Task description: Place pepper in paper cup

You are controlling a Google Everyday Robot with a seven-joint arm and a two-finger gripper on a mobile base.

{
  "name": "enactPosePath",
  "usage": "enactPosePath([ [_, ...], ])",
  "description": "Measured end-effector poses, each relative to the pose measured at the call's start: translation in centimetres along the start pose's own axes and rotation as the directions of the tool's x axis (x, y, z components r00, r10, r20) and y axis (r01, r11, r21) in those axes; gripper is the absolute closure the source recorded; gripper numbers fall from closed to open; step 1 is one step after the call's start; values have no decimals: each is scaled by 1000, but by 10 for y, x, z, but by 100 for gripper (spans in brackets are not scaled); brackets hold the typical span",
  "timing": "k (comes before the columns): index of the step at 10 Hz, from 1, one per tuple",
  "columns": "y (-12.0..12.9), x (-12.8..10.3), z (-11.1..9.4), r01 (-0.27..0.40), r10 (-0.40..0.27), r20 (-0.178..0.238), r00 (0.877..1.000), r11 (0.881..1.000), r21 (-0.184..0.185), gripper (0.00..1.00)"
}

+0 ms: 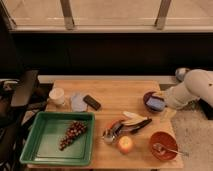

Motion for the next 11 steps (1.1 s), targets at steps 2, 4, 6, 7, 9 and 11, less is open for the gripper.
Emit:
enactPosePath([
  [2,0,0,0,0,0,0,1000,1000,0,20],
  [4,0,0,0,0,0,0,1000,1000,0,20],
  [6,0,0,0,1,-1,-1,1000,1000,0,20],
  [7,0,0,0,1,-1,-1,1000,1000,0,20],
  [9,0,0,0,1,-1,-2,1000,1000,0,20],
  [11,-1,0,1,9,-9,-2,1000,1000,-1,20],
])
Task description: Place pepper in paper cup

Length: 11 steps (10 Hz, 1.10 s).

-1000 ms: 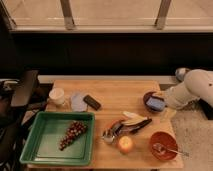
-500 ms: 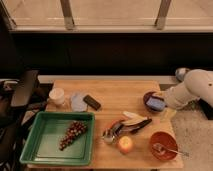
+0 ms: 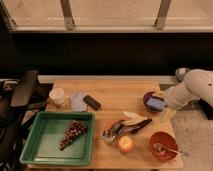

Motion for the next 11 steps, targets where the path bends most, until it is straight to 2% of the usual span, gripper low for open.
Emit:
enactPosePath([
  [2,-7,-13,14,44,-44,5,999,999,-15,20],
  [4,-16,-44,36,108,-108,14,994,993,-37,20],
  [5,-21,-67,50,147,-146,27,989,988,-49,20],
  [7,-22,-94,67,201,-196,67,978,977,-79,20],
  [11,-23,-97,69,208,-203,72,977,975,-82,20],
])
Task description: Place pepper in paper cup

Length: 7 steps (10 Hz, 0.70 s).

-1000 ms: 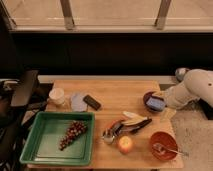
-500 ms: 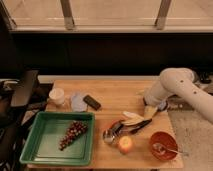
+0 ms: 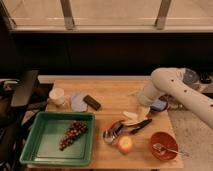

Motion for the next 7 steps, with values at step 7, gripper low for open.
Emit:
enactPosePath([
  [7,-22,-50,39,114,-116,-31,993,992,-45,20],
])
